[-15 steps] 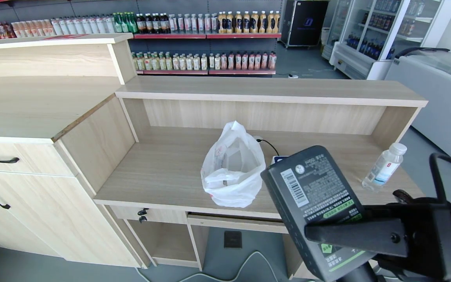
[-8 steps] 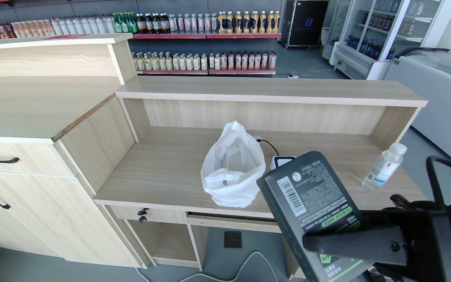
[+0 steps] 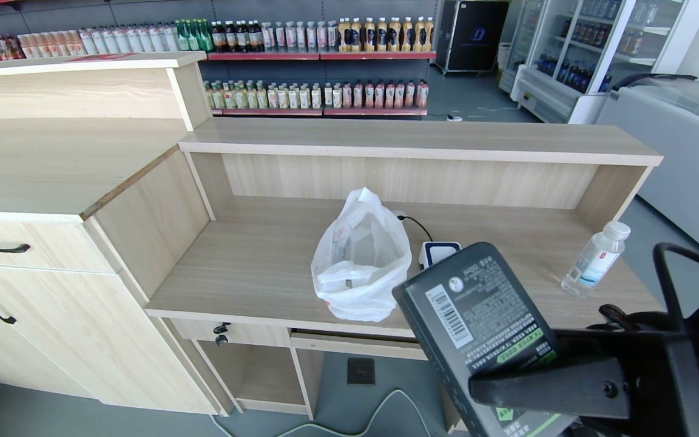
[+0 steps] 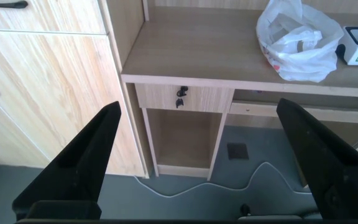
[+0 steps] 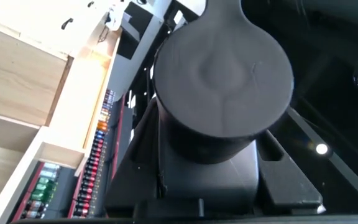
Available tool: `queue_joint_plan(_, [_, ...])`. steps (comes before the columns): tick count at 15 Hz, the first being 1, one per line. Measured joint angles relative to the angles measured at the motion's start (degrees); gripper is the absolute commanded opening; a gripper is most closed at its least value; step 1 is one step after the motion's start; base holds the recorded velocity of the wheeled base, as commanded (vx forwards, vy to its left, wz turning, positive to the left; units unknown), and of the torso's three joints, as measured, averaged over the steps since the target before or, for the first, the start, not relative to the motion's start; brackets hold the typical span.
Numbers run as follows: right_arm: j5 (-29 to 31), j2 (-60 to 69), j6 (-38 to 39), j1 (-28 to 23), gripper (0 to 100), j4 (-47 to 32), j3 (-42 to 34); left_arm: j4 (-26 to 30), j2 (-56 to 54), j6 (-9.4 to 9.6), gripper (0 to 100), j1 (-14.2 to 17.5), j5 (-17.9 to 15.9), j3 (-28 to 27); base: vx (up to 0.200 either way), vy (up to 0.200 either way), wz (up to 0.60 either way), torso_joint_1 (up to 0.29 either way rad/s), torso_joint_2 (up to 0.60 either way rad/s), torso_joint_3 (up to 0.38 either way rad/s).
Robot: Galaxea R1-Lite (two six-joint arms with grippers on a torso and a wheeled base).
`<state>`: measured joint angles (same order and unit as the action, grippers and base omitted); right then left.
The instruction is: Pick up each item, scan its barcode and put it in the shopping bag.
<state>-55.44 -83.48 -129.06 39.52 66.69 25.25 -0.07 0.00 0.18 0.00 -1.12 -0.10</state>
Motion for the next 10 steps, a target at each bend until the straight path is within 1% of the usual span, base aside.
queue_joint_plan(5, [-0.15,-1.61,-0.1,0.09,0,0.09,2.08,0.02,0.0,0.0,100,0.0,-0.02,0.0,0.0,0.0,0.0,0.0,0.0,0.0])
queue_joint_plan(10, [-0.2,-2.01,1.4,-1.22,0,0.22,4.52,0.0,0.0,0.0,100,0.0,0.0,0.0,0.0,0.0,0.0,0.0,0.0,0.0])
